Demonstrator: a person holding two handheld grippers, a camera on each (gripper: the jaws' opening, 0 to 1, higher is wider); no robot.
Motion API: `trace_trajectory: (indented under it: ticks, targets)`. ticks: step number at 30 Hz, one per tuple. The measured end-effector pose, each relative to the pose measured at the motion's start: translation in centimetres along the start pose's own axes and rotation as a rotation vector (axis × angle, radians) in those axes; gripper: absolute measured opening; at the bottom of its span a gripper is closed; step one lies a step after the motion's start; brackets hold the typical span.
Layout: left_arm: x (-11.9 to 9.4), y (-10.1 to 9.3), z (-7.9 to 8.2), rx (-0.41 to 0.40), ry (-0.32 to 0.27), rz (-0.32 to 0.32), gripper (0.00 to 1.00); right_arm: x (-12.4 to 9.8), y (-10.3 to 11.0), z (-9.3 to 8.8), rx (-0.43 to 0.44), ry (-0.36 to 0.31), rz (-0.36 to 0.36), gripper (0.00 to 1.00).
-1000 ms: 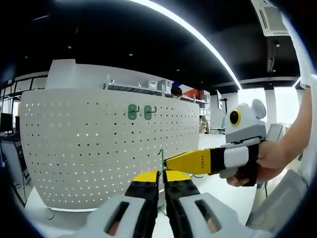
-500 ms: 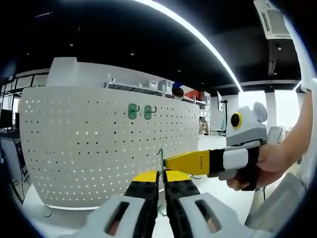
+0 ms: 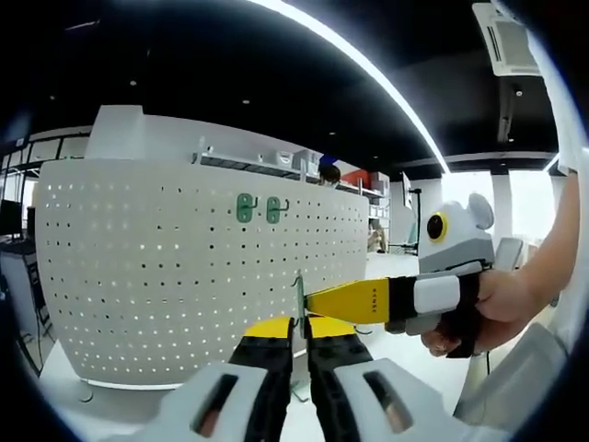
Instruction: Insert the hook assembly into the mounting plate slot until the hook locks in place.
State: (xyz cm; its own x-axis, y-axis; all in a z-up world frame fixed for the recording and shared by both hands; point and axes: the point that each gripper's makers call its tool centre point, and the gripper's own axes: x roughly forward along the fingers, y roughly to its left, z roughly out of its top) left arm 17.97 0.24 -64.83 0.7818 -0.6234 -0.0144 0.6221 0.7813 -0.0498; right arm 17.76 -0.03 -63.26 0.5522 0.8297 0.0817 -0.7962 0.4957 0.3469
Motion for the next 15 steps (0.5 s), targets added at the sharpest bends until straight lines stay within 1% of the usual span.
trace_trajectory:
  ticks: [2,5,10,15]
  targets:
    - [0.1,-0.1,-0.2,0.004,0.011,-0.004,0.1,-0.1,-0.2,0.1,0.018,-0.005,0.001,0.0]
    - [0.1,-0.1,-0.6,0.003,0.021,-0.004,0.19,-0.2,-0.3,0.0,0.023,-0.002,0.0,0.0]
    - [0.3,-0.1,-1.3,-0.01,0.051,-0.003,0.39,-0.2,-0.2,-0.1,0.029,0.001,0.002,0.0]
    - [0.3,0.2,-1.7,-0.009,0.063,0.012,0.59,-0.3,-0.2,-0.3,0.034,0.004,0.0,0.0]
